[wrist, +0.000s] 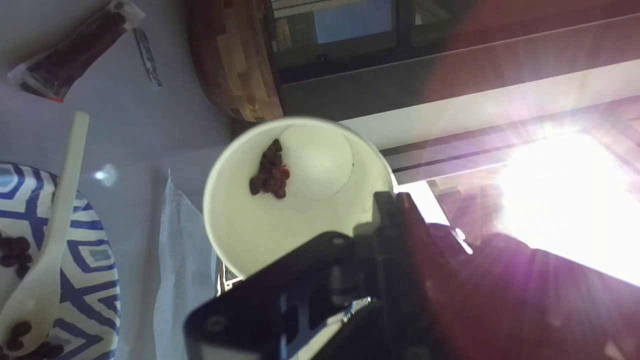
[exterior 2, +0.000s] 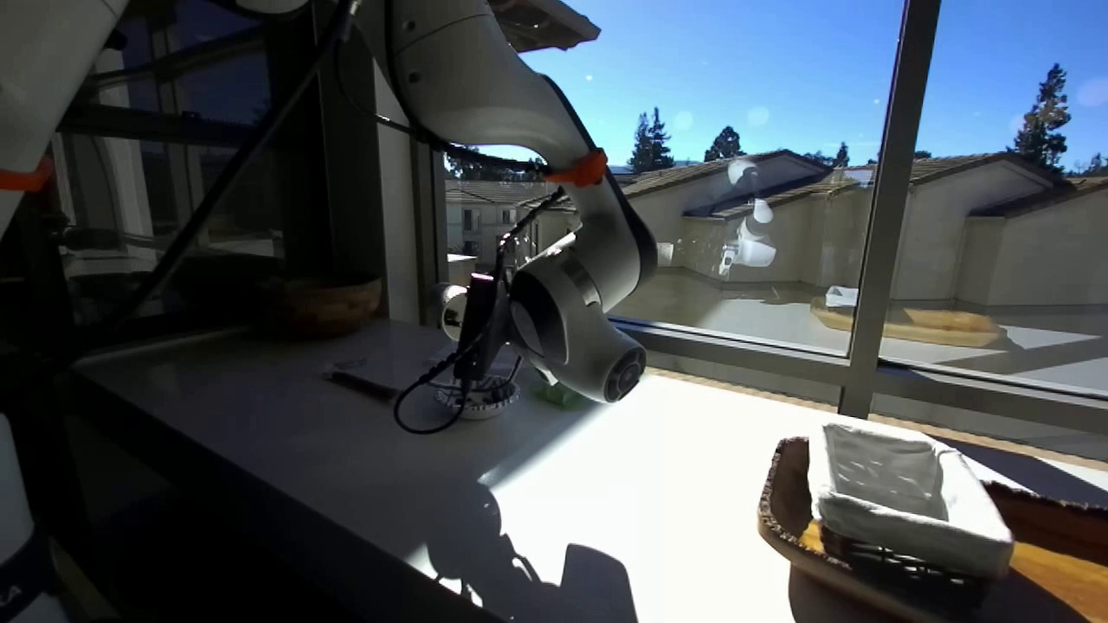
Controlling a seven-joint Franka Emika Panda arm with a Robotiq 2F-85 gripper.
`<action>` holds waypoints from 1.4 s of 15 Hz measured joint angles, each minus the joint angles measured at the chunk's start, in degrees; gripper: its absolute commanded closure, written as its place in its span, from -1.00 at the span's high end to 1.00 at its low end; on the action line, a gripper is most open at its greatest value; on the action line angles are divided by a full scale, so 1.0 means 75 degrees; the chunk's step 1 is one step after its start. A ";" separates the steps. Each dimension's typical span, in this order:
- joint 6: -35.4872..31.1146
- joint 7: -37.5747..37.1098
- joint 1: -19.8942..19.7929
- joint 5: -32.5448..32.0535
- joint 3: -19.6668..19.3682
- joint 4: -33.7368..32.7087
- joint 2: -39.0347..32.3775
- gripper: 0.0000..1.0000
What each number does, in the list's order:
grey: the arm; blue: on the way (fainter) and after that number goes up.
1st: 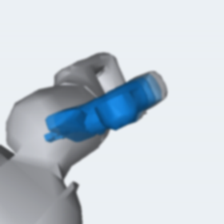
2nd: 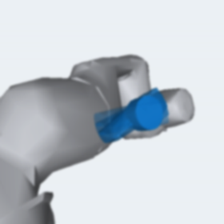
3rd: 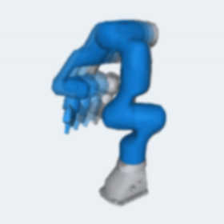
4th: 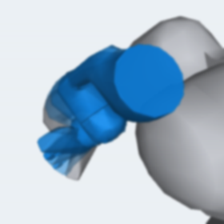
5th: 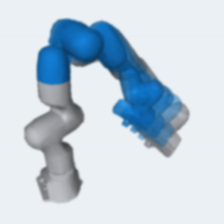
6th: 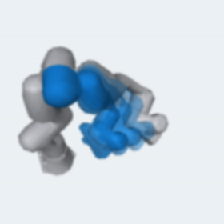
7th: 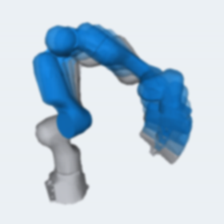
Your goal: Pour the contents from the cup into the bowl
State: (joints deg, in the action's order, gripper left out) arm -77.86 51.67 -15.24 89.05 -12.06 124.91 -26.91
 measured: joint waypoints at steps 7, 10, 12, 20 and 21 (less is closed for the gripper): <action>0.0236 0.0247 -0.0089 0.0405 0.0034 -0.0405 -0.0667 -0.98; 0.0235 0.0247 -0.0009 0.0485 0.0117 -0.0603 -0.0923 -0.98; 0.0234 0.0246 0.0059 0.0509 0.0174 -0.0743 -0.1085 -0.98; 0.0246 0.0225 0.0187 0.0509 0.0262 -0.1248 -0.1615 -0.98; 0.0264 0.0226 0.0182 0.0514 0.0280 -0.1300 -0.1658 -0.98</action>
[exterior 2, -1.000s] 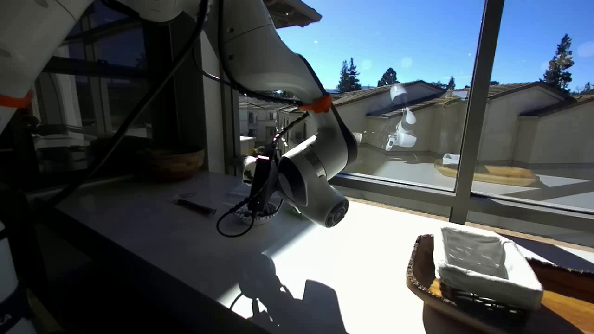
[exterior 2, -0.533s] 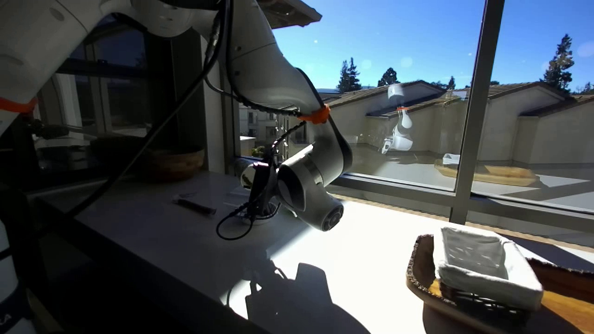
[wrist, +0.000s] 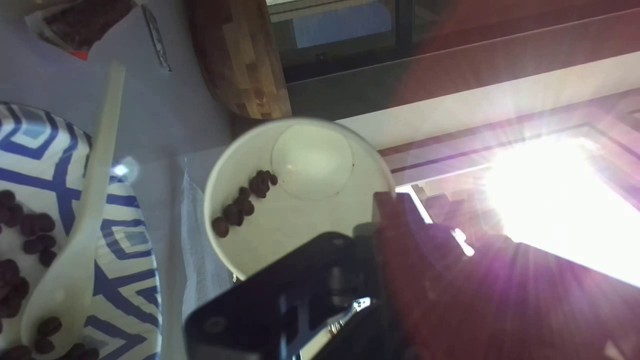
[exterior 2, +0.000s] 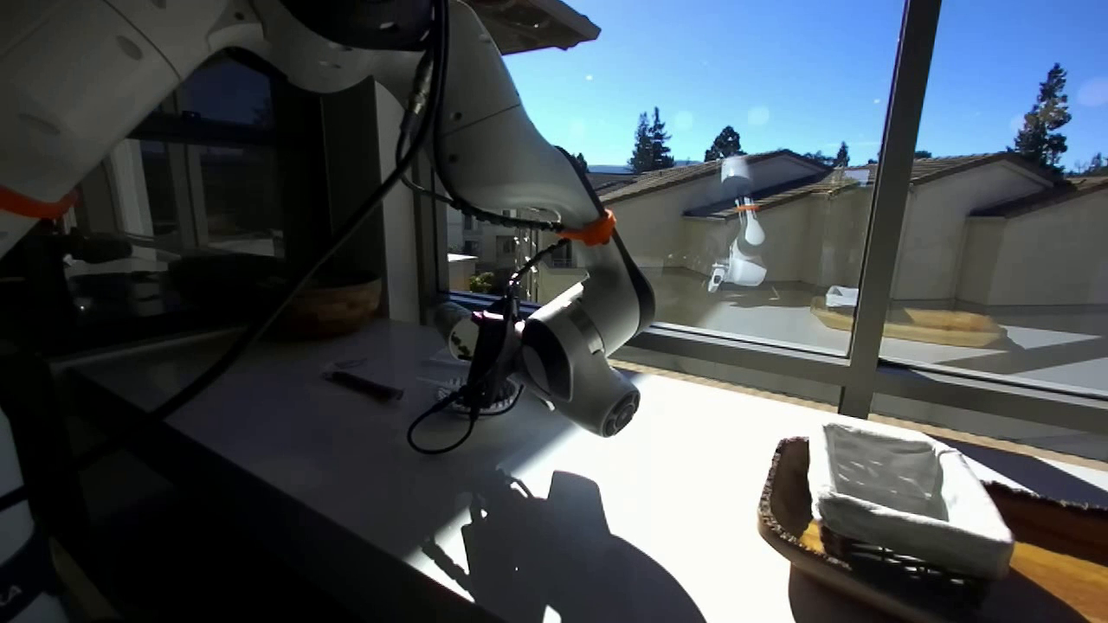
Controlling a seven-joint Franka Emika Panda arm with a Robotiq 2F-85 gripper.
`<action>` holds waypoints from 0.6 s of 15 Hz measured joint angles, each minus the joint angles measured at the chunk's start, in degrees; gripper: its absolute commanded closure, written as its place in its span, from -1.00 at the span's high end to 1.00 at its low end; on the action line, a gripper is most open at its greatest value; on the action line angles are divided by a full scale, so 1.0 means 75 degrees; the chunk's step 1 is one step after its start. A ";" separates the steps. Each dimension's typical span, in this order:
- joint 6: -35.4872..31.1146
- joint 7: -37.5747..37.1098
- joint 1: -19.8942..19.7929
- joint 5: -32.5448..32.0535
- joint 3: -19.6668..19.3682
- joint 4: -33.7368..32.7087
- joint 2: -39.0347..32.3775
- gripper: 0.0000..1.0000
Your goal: Pour the contents from the cup into the bowl
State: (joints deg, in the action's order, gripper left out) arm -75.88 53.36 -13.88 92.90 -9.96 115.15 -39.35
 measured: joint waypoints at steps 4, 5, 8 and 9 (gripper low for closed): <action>0.0381 0.0002 -0.0069 0.0142 0.0060 -0.0193 -0.0146 -0.98; 0.0489 0.0003 -0.0085 0.0192 0.0069 -0.0229 -0.0172 -0.98; 0.0755 0.0003 -0.0121 0.0336 0.0080 -0.0318 -0.0243 -0.98; 0.0847 0.0003 -0.0134 0.0382 0.0080 -0.0345 -0.0270 -0.98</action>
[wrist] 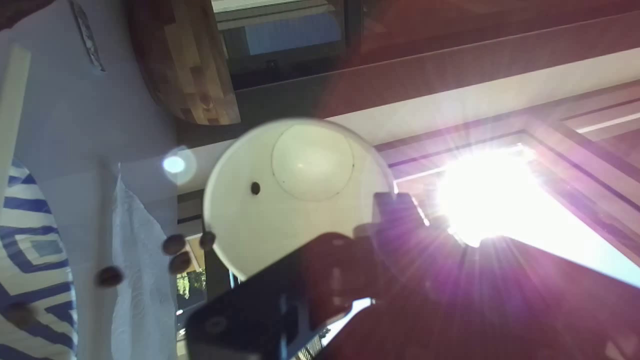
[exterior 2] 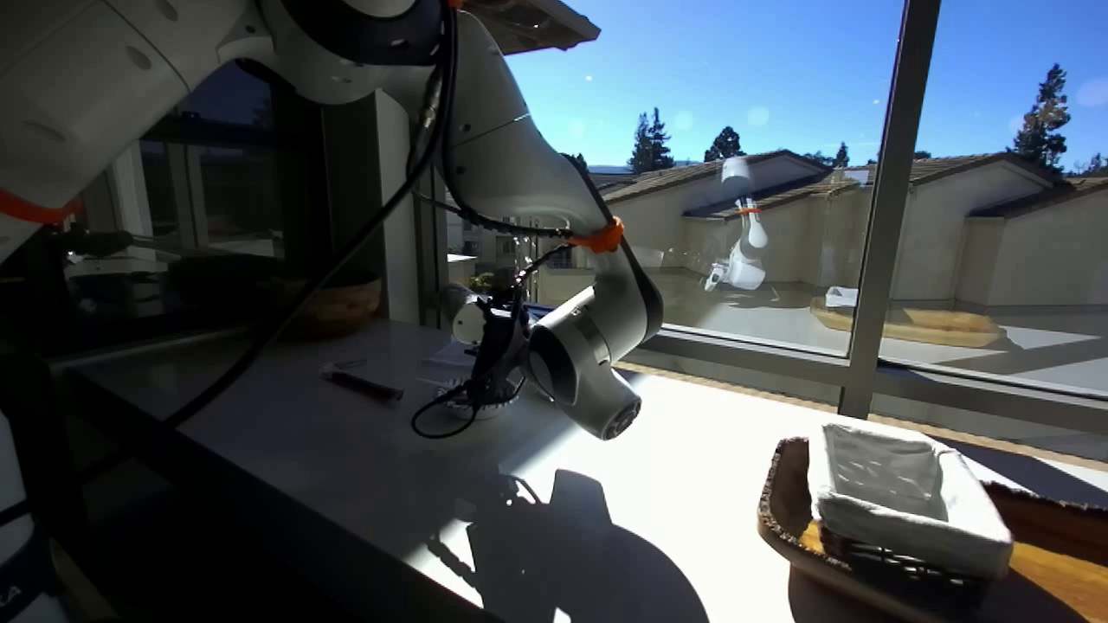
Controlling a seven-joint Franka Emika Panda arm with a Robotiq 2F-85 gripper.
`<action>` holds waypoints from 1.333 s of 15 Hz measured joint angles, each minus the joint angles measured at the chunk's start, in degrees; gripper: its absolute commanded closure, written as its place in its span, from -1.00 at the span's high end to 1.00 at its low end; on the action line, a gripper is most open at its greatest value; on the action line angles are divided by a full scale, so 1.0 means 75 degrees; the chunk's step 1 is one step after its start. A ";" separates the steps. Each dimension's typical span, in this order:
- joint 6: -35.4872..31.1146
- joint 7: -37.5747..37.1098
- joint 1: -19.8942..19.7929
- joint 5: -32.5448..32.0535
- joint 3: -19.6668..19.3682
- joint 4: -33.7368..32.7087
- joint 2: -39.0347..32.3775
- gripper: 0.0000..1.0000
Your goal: Pour the contents from the cup into the bowl
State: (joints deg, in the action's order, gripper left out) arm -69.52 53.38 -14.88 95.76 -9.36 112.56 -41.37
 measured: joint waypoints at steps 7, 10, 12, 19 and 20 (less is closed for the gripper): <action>0.0675 0.0000 -0.0079 0.0390 0.0005 -0.0030 -0.0136 -0.98; 0.0800 -0.0001 -0.0083 0.0442 0.0004 -0.0030 -0.0203 -0.98; 0.0800 -0.0019 -0.0074 0.0442 -0.0003 -0.0028 -0.0230 -0.98; -0.0375 -0.1008 0.0496 0.0015 -0.0296 -0.0001 0.0782 -0.98; -0.0696 -0.1196 0.0629 -0.0199 -0.0319 0.0001 0.1056 -0.98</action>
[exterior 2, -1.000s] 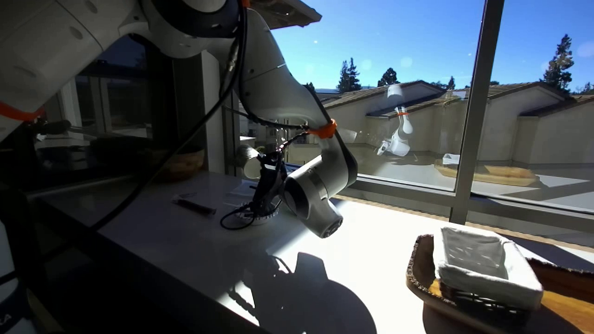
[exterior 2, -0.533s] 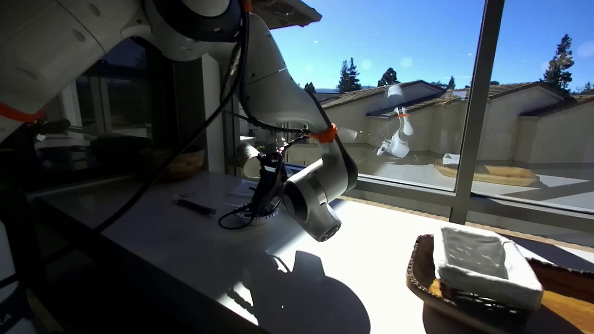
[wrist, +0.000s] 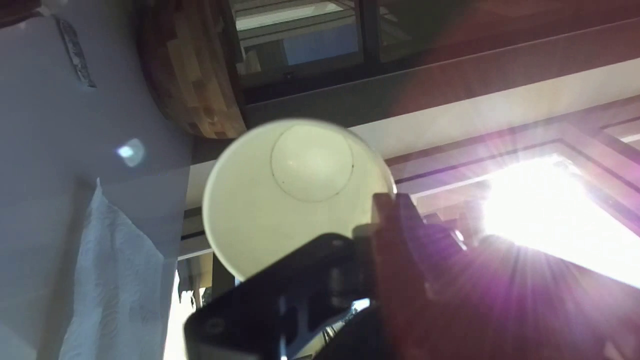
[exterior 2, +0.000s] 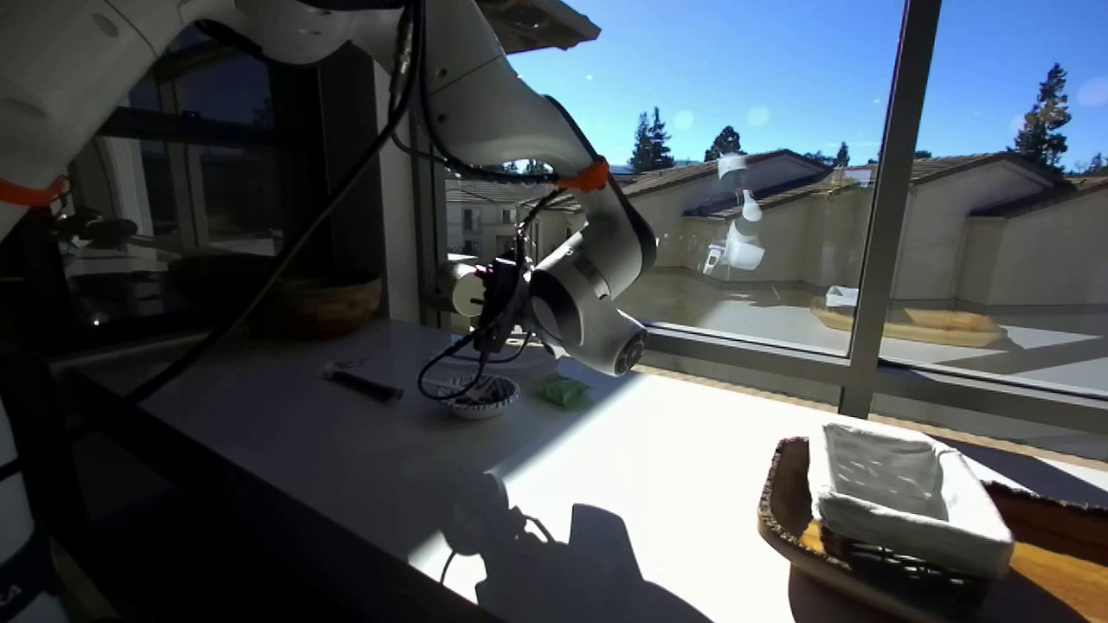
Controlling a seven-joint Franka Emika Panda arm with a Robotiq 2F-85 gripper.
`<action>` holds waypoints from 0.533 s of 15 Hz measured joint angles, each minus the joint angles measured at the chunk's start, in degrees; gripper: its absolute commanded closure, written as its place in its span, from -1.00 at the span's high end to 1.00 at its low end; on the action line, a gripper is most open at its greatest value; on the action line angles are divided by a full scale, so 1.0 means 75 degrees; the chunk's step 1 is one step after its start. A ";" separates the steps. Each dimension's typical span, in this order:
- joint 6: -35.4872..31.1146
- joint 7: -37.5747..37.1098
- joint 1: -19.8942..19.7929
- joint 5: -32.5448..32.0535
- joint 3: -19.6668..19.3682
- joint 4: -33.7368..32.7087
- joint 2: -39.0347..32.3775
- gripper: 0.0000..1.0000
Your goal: Pour the contents from the cup into the bowl
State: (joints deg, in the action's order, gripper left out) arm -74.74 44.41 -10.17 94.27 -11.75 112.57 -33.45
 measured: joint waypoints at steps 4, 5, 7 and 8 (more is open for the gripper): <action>-0.1188 -0.0720 0.0577 -0.0995 0.0067 -0.0007 0.0972 -0.98; -0.1467 -0.0910 0.0722 -0.1268 0.0131 -0.0017 0.1173 -0.98; -0.2001 -0.1287 0.0988 -0.1838 0.0304 -0.0045 0.1501 -0.98; -0.2241 -0.1475 0.1099 -0.2142 0.0400 -0.0090 0.1615 -0.98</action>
State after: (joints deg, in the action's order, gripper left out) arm -91.55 33.34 -1.92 78.20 -8.75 111.90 -21.35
